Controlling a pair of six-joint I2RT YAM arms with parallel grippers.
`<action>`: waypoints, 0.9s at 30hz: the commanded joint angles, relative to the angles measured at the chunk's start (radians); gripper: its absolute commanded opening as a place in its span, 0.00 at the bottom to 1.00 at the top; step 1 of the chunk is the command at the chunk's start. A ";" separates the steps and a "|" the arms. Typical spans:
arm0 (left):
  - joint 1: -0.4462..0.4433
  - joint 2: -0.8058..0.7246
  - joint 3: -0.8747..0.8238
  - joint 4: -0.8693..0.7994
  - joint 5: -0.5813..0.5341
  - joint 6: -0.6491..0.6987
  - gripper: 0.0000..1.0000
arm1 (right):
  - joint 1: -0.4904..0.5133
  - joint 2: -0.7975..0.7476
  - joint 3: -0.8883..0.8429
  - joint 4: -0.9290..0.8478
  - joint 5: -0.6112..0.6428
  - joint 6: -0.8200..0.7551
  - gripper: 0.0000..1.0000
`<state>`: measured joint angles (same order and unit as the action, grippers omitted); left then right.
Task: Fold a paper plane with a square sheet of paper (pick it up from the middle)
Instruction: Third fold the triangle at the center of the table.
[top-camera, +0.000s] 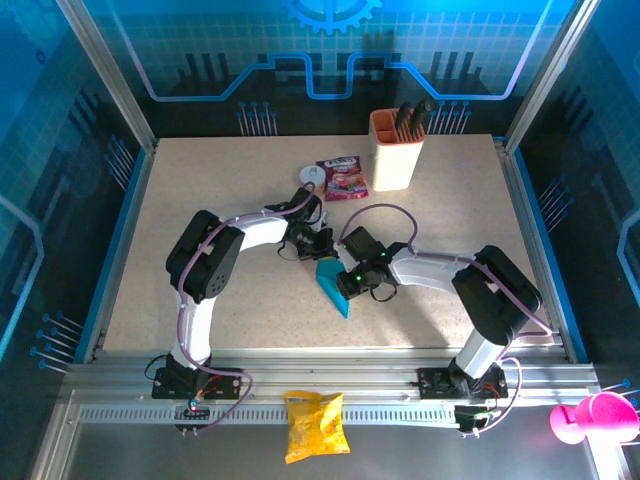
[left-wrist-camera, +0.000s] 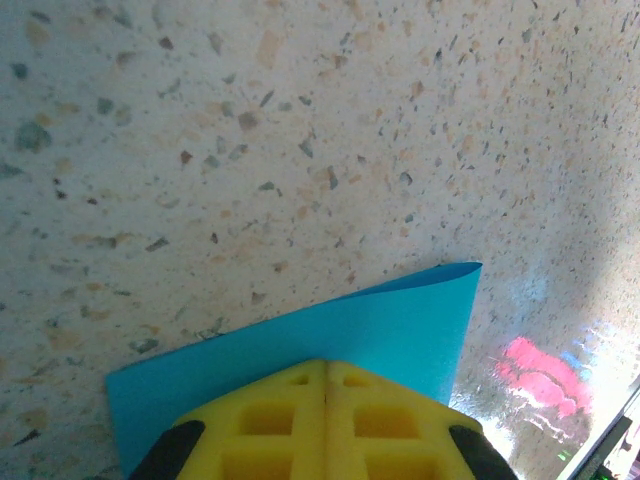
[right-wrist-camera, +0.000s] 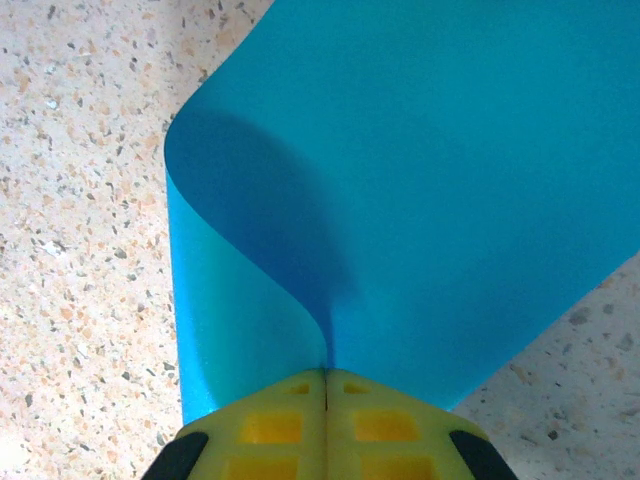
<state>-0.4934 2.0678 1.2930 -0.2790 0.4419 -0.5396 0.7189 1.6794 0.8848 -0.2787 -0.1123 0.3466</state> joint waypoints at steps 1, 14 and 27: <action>0.006 0.031 -0.033 -0.032 -0.025 0.025 0.00 | -0.009 0.023 0.010 -0.007 0.000 -0.013 0.00; 0.006 0.021 -0.035 -0.031 -0.021 0.019 0.00 | -0.015 0.033 -0.045 0.023 0.008 -0.004 0.00; 0.025 -0.112 -0.056 -0.009 -0.016 -0.011 0.00 | -0.021 0.034 -0.086 0.052 0.004 0.012 0.00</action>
<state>-0.4877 2.0418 1.2686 -0.2771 0.4374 -0.5434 0.7124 1.6794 0.8330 -0.1982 -0.1226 0.3511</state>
